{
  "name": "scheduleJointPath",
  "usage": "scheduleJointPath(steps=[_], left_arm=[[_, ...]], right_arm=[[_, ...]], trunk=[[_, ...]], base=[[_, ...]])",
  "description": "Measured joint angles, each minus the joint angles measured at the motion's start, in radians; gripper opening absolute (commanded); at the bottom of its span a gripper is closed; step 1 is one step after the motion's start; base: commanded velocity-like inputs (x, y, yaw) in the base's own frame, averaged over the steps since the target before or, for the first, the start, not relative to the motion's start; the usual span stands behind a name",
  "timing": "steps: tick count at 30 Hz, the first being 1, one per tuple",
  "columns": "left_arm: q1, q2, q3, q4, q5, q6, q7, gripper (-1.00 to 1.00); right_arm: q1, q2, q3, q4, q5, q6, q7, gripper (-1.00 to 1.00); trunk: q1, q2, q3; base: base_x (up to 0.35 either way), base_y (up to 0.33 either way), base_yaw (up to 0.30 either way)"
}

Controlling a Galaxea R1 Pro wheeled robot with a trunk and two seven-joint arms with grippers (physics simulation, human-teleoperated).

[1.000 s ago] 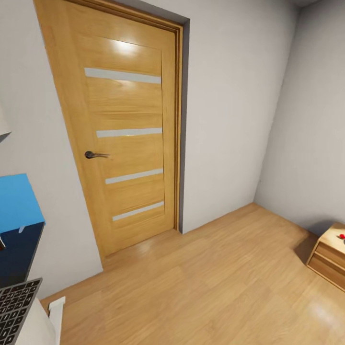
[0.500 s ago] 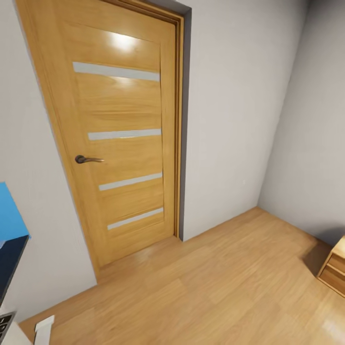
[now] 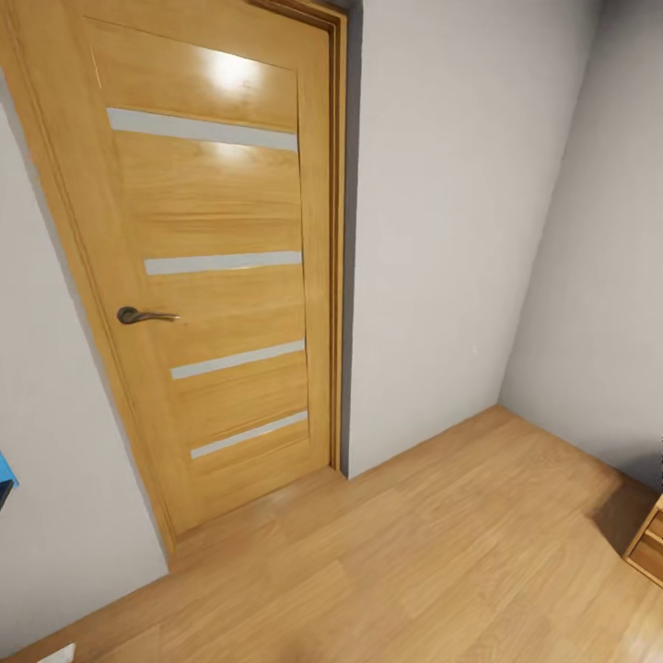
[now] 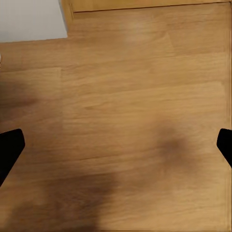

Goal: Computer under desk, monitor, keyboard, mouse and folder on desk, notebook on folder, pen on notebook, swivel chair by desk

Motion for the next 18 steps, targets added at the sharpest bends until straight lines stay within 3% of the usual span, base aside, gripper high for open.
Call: scheduleJointPath(steps=[4, 11, 18], left_arm=[[0.002, -0.003, -0.001, -0.022, 0.001, 0.0, 0.015, 1.0], [0.006, 0.034, -0.006, -0.058, -0.002, 0.001, 0.027, 1.0], [0.006, 0.033, -0.014, -0.029, 0.0, 0.003, 0.023, 1.0]], right_arm=[[0.0, 0.0, 0.0, 0.022, 0.0, 0.0, 0.0, 1.0], [0.0, -0.018, 0.025, 0.062, 0.036, -0.007, 0.007, 1.0], [0.0, -0.02, 0.03, 0.101, 0.066, -0.009, 0.005, 1.0]], trunk=[[-0.003, 0.007, 0.003], [-0.03, 0.056, 0.025], [-0.033, 0.063, 0.028]], base=[[0.0, 0.0, 0.0], [0.0, 0.0, 0.0], [0.0, 0.0, 0.0]])
